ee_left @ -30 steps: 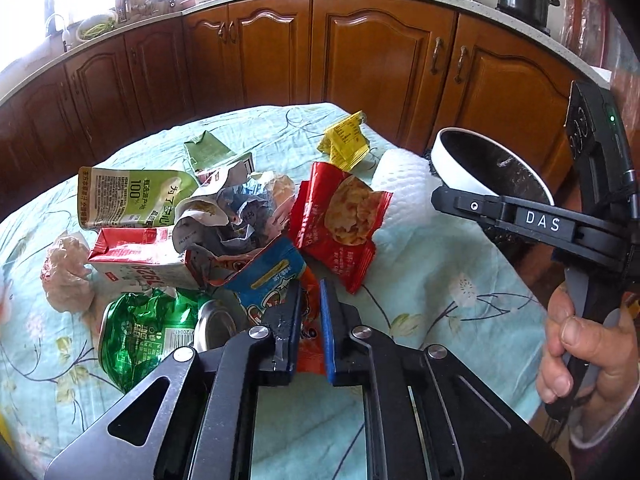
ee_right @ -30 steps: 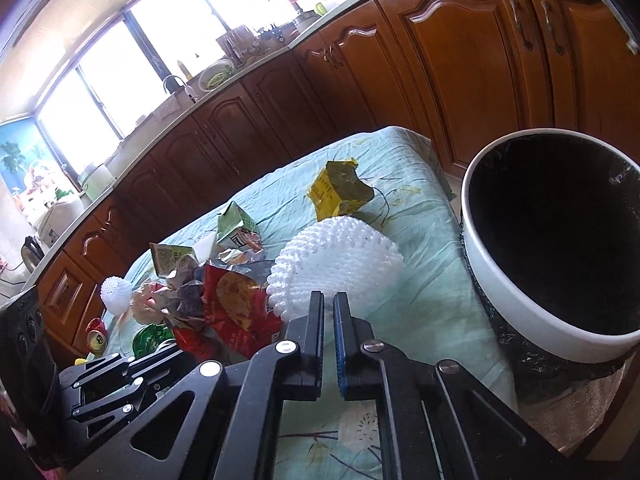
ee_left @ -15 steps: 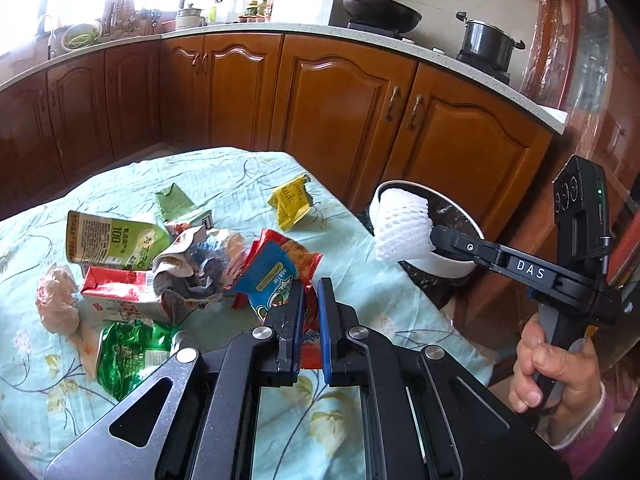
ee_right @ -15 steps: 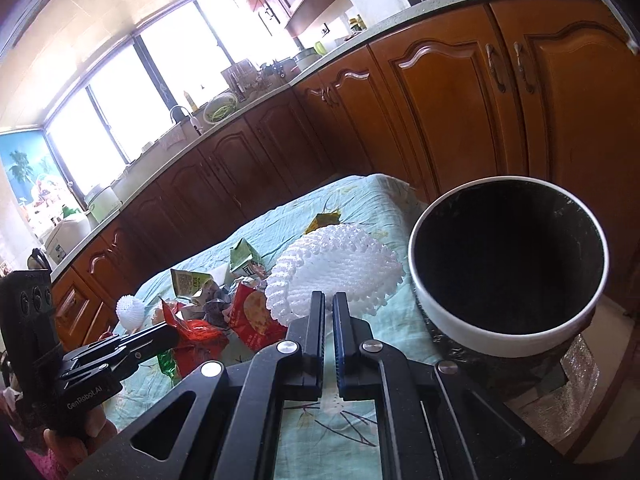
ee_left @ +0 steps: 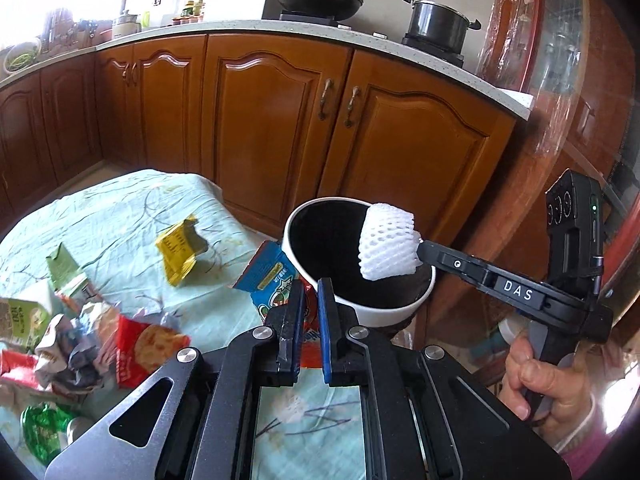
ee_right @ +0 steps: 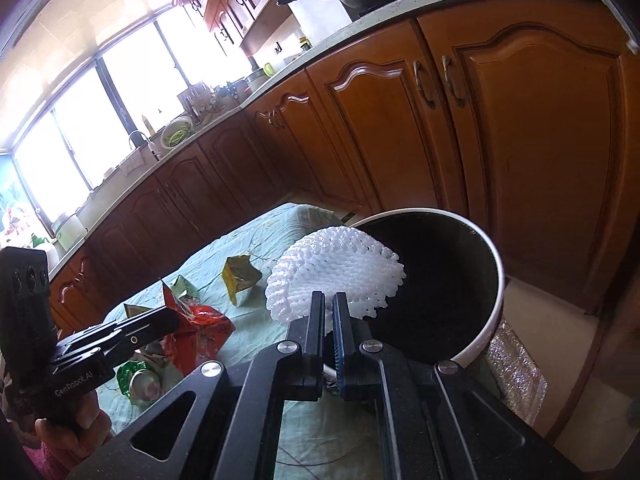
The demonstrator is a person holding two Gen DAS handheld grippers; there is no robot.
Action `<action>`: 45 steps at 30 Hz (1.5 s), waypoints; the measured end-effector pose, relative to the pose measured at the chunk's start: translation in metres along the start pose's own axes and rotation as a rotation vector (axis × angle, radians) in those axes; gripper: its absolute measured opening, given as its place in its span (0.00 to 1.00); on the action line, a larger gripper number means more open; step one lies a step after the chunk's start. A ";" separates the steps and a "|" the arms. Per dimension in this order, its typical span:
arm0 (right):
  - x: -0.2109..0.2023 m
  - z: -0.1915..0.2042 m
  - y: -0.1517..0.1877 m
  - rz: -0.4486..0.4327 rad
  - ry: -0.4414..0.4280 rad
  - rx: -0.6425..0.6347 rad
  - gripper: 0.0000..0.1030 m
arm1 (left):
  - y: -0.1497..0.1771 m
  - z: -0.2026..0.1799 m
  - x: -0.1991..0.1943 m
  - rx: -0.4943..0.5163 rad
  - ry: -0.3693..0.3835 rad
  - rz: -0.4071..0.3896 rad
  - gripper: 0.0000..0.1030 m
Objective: Collect trash
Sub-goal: 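Carry both items over the black bin and open both tools to drop them, then move both tools back over the trash on the table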
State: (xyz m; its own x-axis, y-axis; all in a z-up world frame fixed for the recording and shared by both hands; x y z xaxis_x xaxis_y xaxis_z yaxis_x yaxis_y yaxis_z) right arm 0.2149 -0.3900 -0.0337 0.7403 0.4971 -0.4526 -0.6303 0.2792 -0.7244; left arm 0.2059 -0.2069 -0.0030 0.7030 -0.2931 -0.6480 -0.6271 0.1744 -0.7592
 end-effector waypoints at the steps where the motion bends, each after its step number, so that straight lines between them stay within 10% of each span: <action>1: 0.001 -0.005 -0.003 0.005 0.009 0.001 0.04 | -0.004 -0.005 0.004 0.003 0.007 0.002 0.06; 19: 0.024 -0.063 -0.006 0.121 0.099 0.011 0.05 | -0.026 -0.068 0.106 0.061 0.092 0.165 0.06; 22: 0.026 -0.068 -0.007 0.124 0.113 0.023 0.11 | -0.026 -0.072 0.112 0.076 0.081 0.176 0.13; 26: 0.022 -0.071 -0.007 0.102 0.115 0.048 0.54 | -0.025 -0.074 0.109 0.067 0.076 0.156 0.45; 35: -0.003 -0.050 -0.002 -0.014 0.068 0.073 0.84 | -0.011 -0.040 0.065 -0.004 0.034 0.089 0.55; 45: 0.008 0.009 0.021 -0.033 -0.033 0.081 0.89 | 0.025 0.029 0.003 -0.104 -0.080 0.037 0.59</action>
State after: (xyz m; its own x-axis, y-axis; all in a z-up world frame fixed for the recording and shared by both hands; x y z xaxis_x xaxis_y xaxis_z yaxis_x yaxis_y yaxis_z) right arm 0.2054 -0.3731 -0.0474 0.7538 0.5128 -0.4108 -0.6234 0.3606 -0.6938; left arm 0.2017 -0.1765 -0.0260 0.7009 -0.2117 -0.6812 -0.6813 0.0844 -0.7272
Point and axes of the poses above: each gripper's, at about its wrist camera, not at the fingertips, and x roughly the way its jaws point, z to its left, y to its underside, the point moved 6 cm from there along x, roughly the way its jaws point, and after that the axes turned 13 degrees about -y, right-handed, at the moved point
